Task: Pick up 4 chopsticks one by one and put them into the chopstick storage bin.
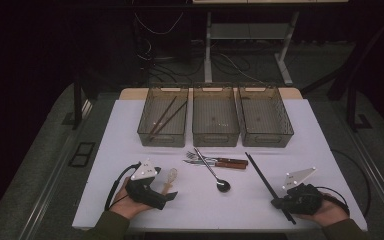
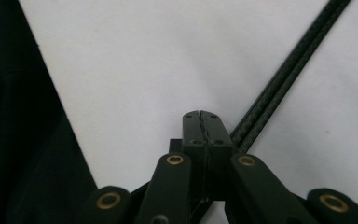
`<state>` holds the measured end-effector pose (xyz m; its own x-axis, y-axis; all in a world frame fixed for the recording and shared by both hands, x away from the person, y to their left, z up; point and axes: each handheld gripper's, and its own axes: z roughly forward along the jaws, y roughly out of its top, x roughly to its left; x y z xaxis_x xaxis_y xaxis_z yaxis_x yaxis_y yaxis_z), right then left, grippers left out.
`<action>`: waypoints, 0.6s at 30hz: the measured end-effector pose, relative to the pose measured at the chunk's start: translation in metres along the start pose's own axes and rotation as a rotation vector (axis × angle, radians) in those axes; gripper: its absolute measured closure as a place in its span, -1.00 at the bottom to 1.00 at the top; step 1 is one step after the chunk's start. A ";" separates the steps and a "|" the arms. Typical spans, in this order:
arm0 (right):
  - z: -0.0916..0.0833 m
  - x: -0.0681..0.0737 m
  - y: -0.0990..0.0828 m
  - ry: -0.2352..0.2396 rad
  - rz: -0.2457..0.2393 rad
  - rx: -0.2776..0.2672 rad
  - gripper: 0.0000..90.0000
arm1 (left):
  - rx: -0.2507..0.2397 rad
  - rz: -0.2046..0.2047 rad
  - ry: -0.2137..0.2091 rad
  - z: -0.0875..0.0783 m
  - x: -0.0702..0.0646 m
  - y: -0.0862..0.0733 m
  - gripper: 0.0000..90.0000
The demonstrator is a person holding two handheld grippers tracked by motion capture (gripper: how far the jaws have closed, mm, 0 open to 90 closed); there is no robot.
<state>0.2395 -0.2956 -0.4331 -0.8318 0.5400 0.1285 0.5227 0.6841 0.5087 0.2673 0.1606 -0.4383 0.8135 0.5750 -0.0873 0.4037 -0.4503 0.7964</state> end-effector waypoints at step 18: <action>-0.007 -0.018 -0.005 -0.059 0.037 0.000 0.99 | -0.041 0.018 -0.037 -0.004 0.004 -0.005 -1.00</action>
<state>0.2508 -0.3121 -0.4325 -0.7992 0.5932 0.0967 0.5532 0.6630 0.5044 0.2667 0.1676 -0.4400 0.8358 0.5409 -0.0938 0.3718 -0.4320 0.8217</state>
